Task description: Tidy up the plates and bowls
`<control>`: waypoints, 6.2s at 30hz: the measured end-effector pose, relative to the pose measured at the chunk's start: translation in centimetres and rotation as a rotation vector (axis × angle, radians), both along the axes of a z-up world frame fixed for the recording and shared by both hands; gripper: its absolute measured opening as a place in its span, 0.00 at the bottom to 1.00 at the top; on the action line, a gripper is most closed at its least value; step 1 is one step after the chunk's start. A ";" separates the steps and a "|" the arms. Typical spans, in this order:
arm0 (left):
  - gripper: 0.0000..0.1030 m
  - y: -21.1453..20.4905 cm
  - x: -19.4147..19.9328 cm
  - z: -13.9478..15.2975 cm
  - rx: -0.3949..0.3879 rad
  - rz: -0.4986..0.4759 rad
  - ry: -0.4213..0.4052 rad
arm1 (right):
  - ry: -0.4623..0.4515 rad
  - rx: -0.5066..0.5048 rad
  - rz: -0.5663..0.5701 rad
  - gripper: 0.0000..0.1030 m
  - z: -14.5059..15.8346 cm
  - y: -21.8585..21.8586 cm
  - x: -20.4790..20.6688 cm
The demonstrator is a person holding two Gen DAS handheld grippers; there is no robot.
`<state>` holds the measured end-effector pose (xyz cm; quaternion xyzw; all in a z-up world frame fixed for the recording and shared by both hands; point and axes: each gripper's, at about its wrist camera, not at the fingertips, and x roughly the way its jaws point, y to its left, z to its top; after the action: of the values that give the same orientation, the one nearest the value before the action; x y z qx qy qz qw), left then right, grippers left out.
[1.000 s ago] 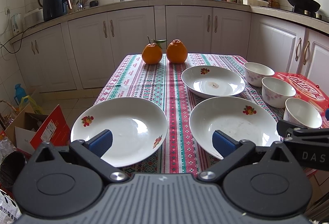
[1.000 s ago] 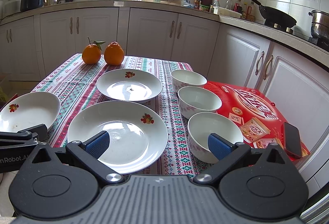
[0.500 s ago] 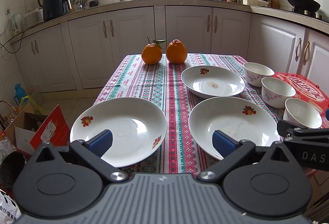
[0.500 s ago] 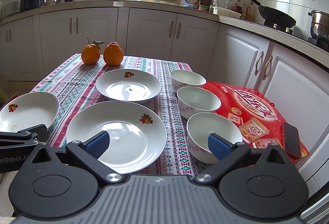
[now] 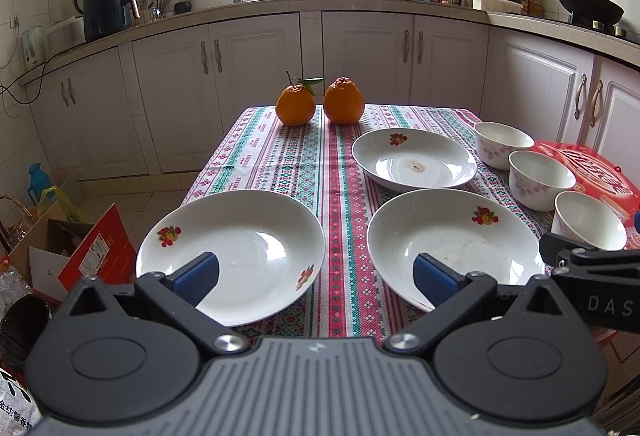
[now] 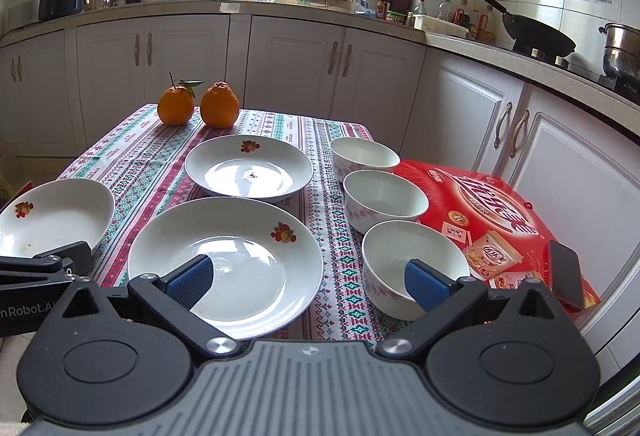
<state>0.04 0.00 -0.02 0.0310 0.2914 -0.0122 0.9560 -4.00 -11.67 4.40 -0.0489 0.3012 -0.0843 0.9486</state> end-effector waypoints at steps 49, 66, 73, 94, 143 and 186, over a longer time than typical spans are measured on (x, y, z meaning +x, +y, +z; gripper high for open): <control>0.99 11.0 2.4 -6.2 0.011 -0.153 0.137 | 0.114 0.247 0.592 1.00 0.1 5.3 11.3; 1.00 13.1 5.6 -7.7 -0.031 -0.269 0.168 | 0.285 0.225 0.708 1.00 -2.8 9.9 17.2; 1.00 13.3 6.1 -7.8 -0.031 -0.299 0.181 | 0.370 0.217 0.804 1.00 -4.2 12.2 19.5; 0.99 14.2 5.6 -7.9 -0.041 -0.354 0.139 | 0.559 0.310 0.971 0.88 -6.6 15.4 25.3; 0.99 13.8 13.1 -7.2 -0.021 -0.456 0.152 | 0.532 0.348 0.969 0.78 -6.5 13.8 32.8; 0.99 14.3 11.6 -5.3 -0.032 -0.373 0.094 | 0.406 0.233 0.869 1.00 -3.5 12.3 30.7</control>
<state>11.61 14.25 -5.28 0.0688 0.3249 -0.1952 0.9228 26.69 0.62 0.87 -0.0792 0.4393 0.3646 0.8172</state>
